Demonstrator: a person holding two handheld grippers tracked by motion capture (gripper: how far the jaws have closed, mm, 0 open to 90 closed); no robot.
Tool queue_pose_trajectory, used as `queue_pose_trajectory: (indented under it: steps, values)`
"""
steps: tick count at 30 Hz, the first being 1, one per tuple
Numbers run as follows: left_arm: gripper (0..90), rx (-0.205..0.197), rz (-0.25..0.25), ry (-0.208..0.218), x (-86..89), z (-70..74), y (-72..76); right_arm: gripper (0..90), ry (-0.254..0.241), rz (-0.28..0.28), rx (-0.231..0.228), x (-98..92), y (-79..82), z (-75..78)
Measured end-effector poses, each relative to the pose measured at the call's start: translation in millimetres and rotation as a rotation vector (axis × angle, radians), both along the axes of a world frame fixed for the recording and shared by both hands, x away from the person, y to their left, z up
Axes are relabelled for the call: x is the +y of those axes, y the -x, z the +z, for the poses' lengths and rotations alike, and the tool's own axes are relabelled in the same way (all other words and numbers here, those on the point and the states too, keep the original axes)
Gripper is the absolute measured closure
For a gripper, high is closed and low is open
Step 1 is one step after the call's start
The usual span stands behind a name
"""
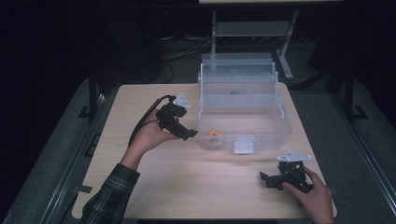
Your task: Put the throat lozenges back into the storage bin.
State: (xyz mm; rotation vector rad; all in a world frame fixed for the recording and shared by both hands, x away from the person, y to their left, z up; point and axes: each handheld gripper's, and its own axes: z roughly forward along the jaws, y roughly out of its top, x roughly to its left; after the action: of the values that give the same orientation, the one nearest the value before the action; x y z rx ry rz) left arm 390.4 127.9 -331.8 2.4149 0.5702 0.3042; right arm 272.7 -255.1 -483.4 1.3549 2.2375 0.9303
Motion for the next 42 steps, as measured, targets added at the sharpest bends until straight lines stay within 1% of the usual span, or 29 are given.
queue_pose_trajectory:
  steps: [4, 7, 11, 13, 14, 16, 20, 31, 36, 38, 42]
  values:
    - [11.7, -0.012, 0.011, 0.009, 5.1, -2.0, 4.8, 0.0, -0.001, 0.001, 0.000, 0.0, 0.0, 0.0]
    - [11.8, -0.013, 0.016, 0.026, 9.4, -4.3, 9.4, 0.0, 0.000, 0.000, 0.000, 0.0, 0.0, 0.0]
    - [11.8, -0.018, 0.025, 0.032, 14.2, -7.6, 14.6, 0.0, 0.000, 0.000, 0.000, 0.0, 0.0, 0.0]
    - [11.8, -0.022, 0.030, 0.046, 16.9, -9.2, 17.1, 0.0, 0.000, 0.001, 0.000, 0.0, 0.0, 0.0]
    - [11.8, -0.024, 0.028, 0.045, 18.7, -9.7, 18.3, 0.0, -0.001, 0.001, 0.000, 0.0, 0.0, 0.0]
    - [11.8, -0.025, 0.035, 0.056, 20.7, -11.7, 21.5, 0.0, -0.002, -0.001, 0.000, 0.1, 0.0, 0.0]
    - [11.8, -0.032, 0.040, 0.063, 25.9, -15.2, 27.9, 0.0, 0.000, 0.000, 0.000, 0.0, 0.0, 0.0]
    - [12.0, -0.045, 0.074, 0.100, 46.5, -28.9, 48.4, 0.0, -0.002, 0.001, 0.000, 0.1, 0.1, 0.1]
    - [12.0, -0.055, 0.085, 0.103, 53.2, -34.9, 54.9, 0.0, -0.001, 0.001, 0.000, 0.0, 0.0, 0.0]
    - [12.0, -0.053, 0.090, 0.102, 56.6, -37.6, 57.5, 0.0, -0.001, 0.001, 0.001, 0.1, 0.0, 0.0]
    - [12.1, -0.059, 0.107, 0.104, 64.2, -42.3, 62.2, 0.0, 0.000, 0.000, 0.000, 0.1, 0.0, 0.0]
